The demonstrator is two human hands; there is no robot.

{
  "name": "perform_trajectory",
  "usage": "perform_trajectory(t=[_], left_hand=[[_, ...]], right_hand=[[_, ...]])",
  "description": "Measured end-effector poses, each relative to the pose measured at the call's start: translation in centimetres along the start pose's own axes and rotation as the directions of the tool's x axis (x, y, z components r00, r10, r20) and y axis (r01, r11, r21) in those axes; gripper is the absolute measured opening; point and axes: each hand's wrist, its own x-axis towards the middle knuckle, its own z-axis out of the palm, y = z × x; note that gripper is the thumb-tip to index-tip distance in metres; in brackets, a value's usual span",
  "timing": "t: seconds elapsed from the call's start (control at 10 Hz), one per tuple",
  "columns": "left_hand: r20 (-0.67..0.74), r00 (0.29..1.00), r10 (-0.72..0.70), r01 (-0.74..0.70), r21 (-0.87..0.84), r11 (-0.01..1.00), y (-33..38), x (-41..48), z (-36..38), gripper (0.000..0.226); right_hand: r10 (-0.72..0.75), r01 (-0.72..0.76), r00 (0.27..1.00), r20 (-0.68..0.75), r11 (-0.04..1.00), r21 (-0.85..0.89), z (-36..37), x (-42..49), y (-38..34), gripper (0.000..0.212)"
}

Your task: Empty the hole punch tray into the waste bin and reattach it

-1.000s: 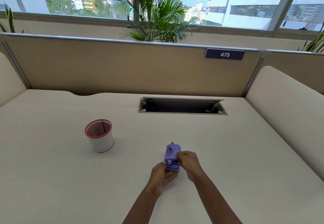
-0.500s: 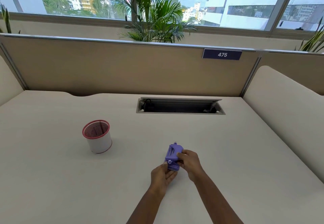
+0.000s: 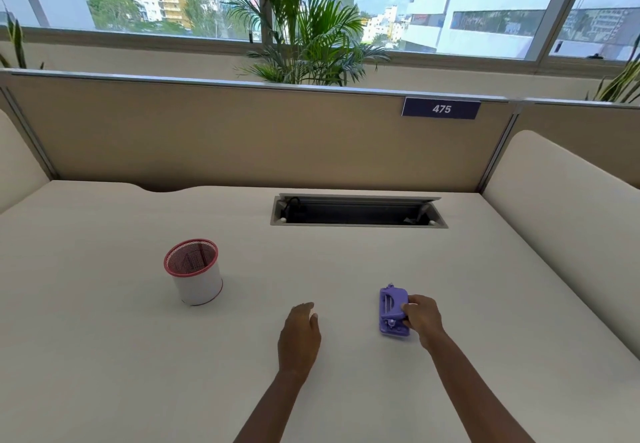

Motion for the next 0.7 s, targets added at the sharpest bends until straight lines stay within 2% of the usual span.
perform_trajectory(t=[0.2, 0.3, 0.6, 0.7], left_hand=[[0.082, 0.996, 0.045, -0.068, 0.307, 0.949, -1.1, 0.6, 0.1, 0.043], [0.104, 0.993, 0.051, -0.088, 0.382, 0.92, -1.5, 0.7, 0.2, 0.045], [0.103, 0.99, 0.099, -0.134, 0.418, 0.898, -2.6, 0.9, 0.1, 0.047], [0.131, 0.985, 0.117, -0.164, 0.453, 0.876, -2.5, 1.2, 0.2, 0.049]], right_hand=[[-0.006, 0.005, 1.0, -0.031, 0.999, -0.039, -0.6, 0.8, 0.4, 0.03], [-0.005, 0.003, 1.0, -0.031, 0.998, -0.063, -0.7, 1.0, 0.4, 0.032], [-0.068, 0.067, 0.998, -0.004, 0.987, -0.148, -0.6, 1.8, 0.3, 0.026], [-0.096, 0.064, 0.988, -0.123, 0.969, -0.24, -0.1, 1.1, 0.3, 0.032]])
